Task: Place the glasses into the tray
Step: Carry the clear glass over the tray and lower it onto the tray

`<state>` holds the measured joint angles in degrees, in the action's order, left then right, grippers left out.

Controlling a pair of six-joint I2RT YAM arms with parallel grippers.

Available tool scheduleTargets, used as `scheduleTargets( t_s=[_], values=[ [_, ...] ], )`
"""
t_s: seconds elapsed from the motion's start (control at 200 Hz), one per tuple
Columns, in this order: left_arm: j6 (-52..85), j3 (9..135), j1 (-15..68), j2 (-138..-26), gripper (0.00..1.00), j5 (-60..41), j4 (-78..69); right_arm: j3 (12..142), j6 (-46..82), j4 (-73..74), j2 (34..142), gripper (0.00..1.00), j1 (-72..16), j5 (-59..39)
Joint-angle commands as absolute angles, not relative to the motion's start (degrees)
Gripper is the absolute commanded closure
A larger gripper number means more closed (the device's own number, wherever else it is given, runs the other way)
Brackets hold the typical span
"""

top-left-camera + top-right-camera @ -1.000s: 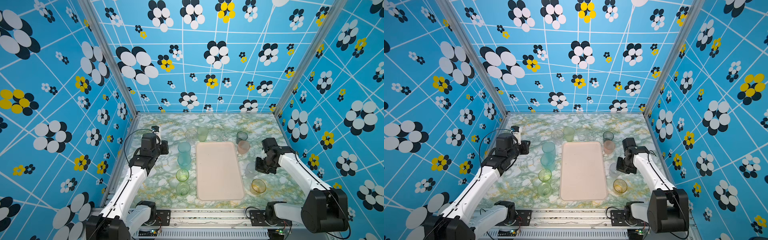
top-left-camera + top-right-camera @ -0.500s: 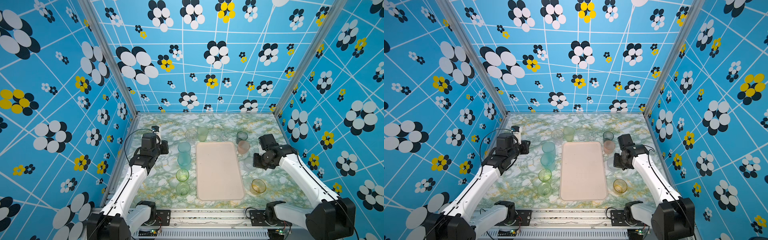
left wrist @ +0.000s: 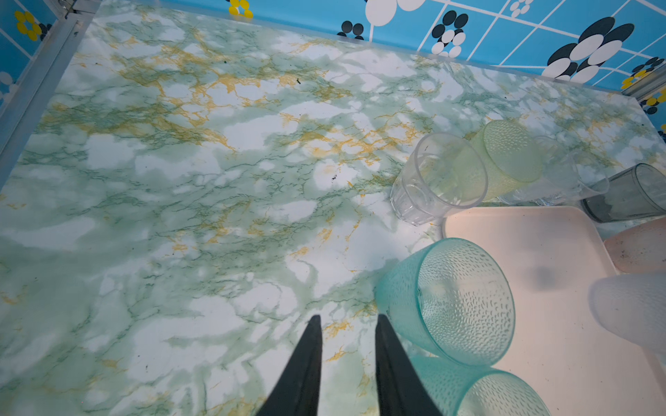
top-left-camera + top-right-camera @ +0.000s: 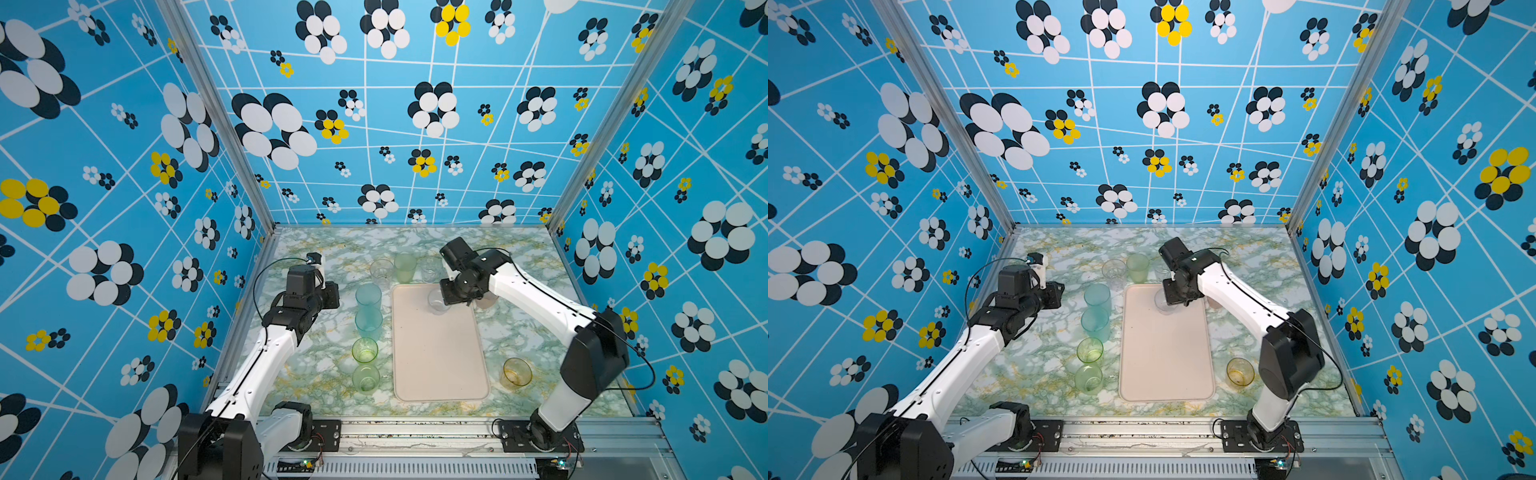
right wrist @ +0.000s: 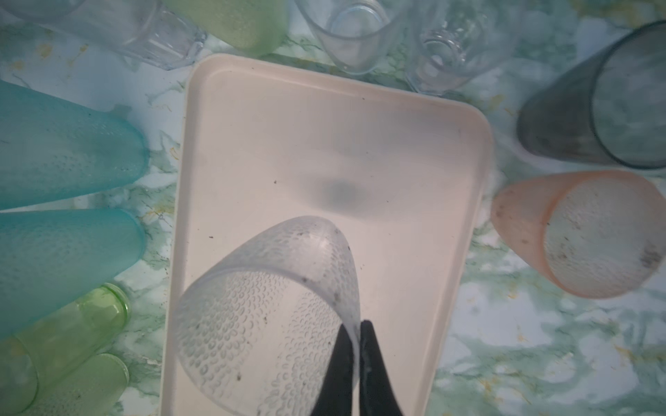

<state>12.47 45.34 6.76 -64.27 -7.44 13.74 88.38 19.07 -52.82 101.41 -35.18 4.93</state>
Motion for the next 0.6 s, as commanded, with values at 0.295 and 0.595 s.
scheduleTargets(
  t_s=[0.295, 0.595],
  values=[
    [12.49, 48.51, 6.70, -66.18, 0.72, -9.66, 14.00, 107.88, 16.80, -55.44, 117.50, 1.00, -36.86, 1.22],
    [12.22, 49.13, 6.68, -66.62, 0.72, -10.02, 14.30, 112.88, 16.36, -56.95, 121.99, 1.00, -37.68, 0.52]
  ],
)
